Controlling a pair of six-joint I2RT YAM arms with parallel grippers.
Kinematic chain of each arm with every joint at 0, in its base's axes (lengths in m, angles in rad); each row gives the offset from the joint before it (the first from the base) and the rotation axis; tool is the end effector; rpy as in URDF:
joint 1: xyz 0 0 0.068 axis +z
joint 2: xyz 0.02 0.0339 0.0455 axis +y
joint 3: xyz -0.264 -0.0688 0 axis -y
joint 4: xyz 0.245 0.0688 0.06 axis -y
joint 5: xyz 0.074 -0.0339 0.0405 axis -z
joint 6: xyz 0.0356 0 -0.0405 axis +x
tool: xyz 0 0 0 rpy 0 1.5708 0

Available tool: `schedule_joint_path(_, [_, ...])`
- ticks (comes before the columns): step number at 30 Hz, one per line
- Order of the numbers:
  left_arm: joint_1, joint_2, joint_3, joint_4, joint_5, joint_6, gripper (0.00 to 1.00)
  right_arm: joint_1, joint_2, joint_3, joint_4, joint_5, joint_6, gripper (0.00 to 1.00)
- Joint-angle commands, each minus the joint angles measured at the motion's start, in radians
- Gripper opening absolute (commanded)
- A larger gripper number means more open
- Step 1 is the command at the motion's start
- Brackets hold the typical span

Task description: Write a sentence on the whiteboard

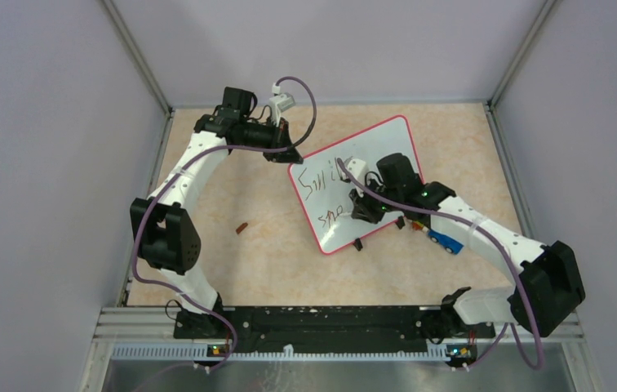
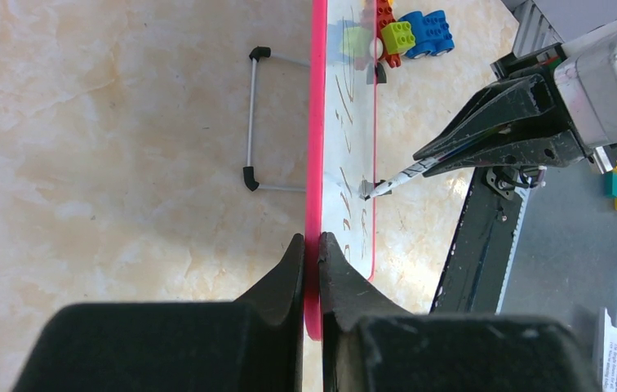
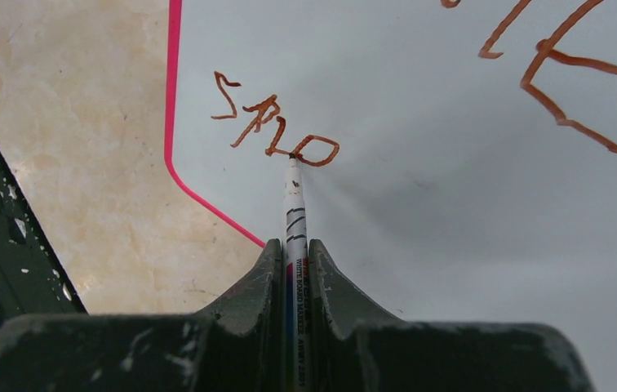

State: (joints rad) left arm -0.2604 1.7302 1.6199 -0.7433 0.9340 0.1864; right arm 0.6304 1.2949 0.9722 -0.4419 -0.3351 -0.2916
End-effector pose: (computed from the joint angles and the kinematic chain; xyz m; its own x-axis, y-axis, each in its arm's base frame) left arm 0.3546 -0.1241 0.3351 -0.5926 0.2719 -0.7582 0.7872 0.3950 -0.4736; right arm 0.2170 0.1728 0.2722 -0.3204 -0.5699 -0.7566 -0.8776 0.4794 0.0106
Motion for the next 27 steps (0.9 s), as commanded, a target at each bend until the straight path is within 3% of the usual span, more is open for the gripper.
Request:
schedule_joint_path(1, [-0.023, 0.009, -0.03, -0.053, -0.004, 0.011, 0.0, 0.005, -0.016, -0.035, 0.034, 0.031, -0.005, 0.0])
schedule_joint_path(27, [-0.023, 0.006, -0.032, -0.054, 0.004, 0.007, 0.0, -0.051, -0.034, 0.054, 0.006, 0.094, -0.011, 0.0])
